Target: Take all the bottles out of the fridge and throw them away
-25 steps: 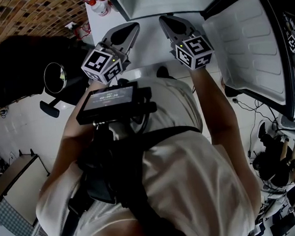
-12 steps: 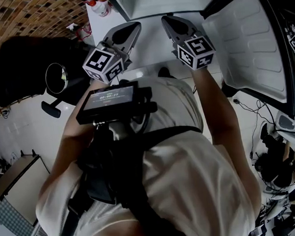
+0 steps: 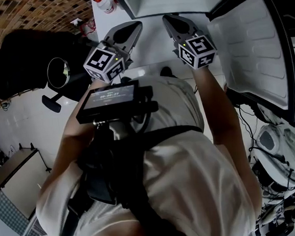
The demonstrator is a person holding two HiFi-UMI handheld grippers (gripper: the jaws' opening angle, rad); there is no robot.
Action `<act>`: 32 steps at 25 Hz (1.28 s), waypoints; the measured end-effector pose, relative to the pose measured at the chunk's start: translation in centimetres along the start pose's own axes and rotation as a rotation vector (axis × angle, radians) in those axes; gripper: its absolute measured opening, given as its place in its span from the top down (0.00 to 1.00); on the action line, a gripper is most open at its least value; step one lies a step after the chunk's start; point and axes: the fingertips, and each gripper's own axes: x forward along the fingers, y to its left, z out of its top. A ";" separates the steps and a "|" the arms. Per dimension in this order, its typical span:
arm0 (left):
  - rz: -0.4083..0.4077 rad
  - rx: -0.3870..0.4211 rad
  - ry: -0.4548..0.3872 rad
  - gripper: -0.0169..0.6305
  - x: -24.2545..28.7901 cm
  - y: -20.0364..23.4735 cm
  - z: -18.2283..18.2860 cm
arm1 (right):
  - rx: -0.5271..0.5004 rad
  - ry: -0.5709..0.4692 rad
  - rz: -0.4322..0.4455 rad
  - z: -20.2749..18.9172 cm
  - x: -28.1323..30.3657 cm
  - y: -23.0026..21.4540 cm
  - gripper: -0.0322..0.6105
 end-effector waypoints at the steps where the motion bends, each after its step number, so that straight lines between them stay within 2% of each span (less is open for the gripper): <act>1: 0.002 -0.001 -0.001 0.97 0.0 0.0 0.0 | 0.000 0.000 0.002 0.0 0.1 0.0 0.95; 16: -0.026 0.028 -0.017 0.97 0.3 -0.5 0.9 | 0.004 -0.002 -0.010 0.1 -0.3 -0.3 0.95; 32: 0.019 0.004 -0.005 0.97 -0.7 -0.2 0.5 | 0.013 0.010 -0.007 -0.1 0.0 -0.4 0.95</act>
